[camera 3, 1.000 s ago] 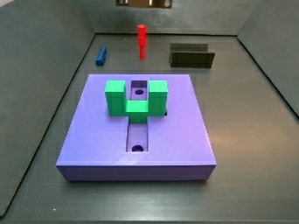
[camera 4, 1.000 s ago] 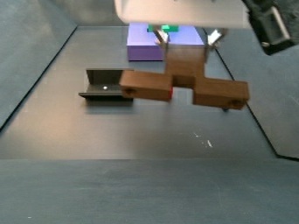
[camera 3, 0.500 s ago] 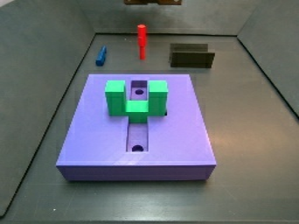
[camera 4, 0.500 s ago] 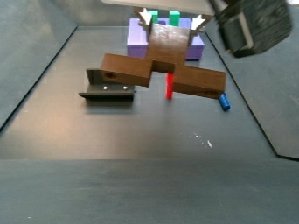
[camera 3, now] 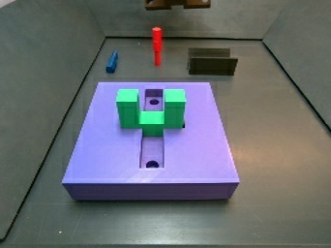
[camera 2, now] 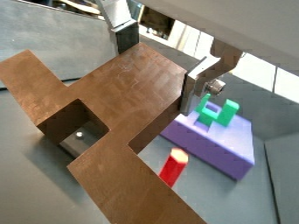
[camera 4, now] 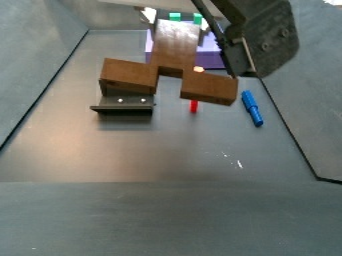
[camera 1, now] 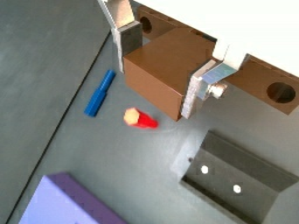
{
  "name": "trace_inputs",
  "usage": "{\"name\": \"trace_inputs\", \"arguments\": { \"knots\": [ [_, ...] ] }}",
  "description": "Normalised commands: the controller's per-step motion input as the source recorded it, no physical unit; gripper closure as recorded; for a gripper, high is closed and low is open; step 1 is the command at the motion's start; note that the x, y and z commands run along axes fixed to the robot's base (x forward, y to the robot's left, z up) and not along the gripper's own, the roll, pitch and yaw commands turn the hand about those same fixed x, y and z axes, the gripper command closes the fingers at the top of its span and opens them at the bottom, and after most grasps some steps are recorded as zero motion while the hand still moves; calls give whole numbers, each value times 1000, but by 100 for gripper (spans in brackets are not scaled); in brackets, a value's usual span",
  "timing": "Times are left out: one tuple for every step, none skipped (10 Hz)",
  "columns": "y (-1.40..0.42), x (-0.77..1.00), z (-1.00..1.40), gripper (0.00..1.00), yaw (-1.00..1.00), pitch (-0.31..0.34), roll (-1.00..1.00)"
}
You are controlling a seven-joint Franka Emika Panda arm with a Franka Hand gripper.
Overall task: Pick up the brown object. Move up. Place the brown object on the fixture. Regrasp the brown object. Move to above the board. Insert the brown object.
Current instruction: Place the brown object on the fixture.
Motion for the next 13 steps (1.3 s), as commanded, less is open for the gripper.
{"name": "trace_inputs", "arguments": {
  "knots": [
    [-109,849,66,100,111,331,-497],
    [-146,831,0,100,123,300,-546],
    [-137,763,0,100,157,249,-603],
    [157,151,0,100,277,126,-500],
    [0,31,0,100,0,0,0],
    [0,409,-100,100,0,-37,-100],
    [26,966,-174,100,40,-146,-263],
    [0,1000,-203,100,0,-191,-200],
    [-23,1000,-194,100,0,-177,-194],
    [-46,1000,-183,100,0,-163,-194],
    [-51,1000,-180,100,0,-151,-200],
    [-57,1000,-186,100,0,-149,-206],
    [-86,1000,-197,100,0,-160,-206]
  ]
}}
